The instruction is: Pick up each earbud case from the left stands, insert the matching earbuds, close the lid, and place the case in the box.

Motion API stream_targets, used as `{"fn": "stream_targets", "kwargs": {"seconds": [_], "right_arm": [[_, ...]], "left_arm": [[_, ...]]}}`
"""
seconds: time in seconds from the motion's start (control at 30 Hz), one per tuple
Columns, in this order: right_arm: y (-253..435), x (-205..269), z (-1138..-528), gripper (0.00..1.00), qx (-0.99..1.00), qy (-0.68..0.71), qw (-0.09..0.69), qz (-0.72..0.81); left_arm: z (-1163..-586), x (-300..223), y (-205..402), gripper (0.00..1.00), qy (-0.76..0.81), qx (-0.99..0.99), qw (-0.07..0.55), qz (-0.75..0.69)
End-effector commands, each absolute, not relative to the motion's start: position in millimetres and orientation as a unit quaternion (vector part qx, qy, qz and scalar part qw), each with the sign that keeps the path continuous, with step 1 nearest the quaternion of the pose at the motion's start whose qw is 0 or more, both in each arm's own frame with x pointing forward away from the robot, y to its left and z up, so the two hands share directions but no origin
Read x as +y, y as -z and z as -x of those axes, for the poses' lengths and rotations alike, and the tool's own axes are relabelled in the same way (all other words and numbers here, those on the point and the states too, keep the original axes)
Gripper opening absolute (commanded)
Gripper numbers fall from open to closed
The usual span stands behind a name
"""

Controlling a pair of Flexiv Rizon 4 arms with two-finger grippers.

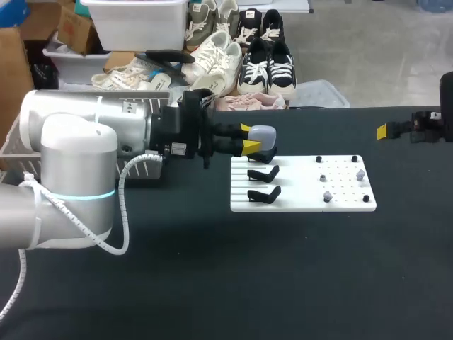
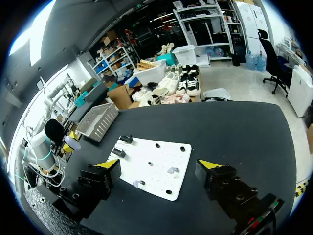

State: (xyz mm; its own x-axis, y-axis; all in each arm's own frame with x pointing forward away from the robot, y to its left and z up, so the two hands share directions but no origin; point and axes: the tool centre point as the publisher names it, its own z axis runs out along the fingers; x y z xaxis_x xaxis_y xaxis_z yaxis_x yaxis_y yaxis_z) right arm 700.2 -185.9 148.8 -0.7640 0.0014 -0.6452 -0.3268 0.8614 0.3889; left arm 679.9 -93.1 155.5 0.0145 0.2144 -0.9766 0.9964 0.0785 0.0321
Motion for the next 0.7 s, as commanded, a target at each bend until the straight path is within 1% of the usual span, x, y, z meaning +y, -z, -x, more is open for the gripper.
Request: {"fn": "stream_targets", "kwargs": {"seconds": [0.03, 0.23, 0.33, 0.4, 0.7], "right_arm": [[-149, -187, -701, 1.0, 0.906, -0.248, 0.33, 0.091], [-149, -187, -701, 1.0, 0.906, -0.248, 0.33, 0.091], [-152, -166, -709, 1.0, 0.899, -0.26, 0.334, 0.107], [-154, -157, -708, 1.0, 0.898, -0.259, 0.337, 0.113], [-169, -128, -677, 1.0, 0.893, -0.251, 0.35, 0.133]], "left_arm": [[-677, -93, -155, 0.0, 0.414, 0.566, 0.474, -0.532], [-677, -93, -155, 0.0, 0.414, 0.566, 0.474, -0.532], [-677, -93, -155, 0.0, 0.414, 0.566, 0.474, -0.532], [-675, -82, -150, 0.0, 0.407, 0.572, 0.476, -0.53], [-661, -68, -138, 0.0, 0.424, 0.562, 0.49, -0.514]]}}
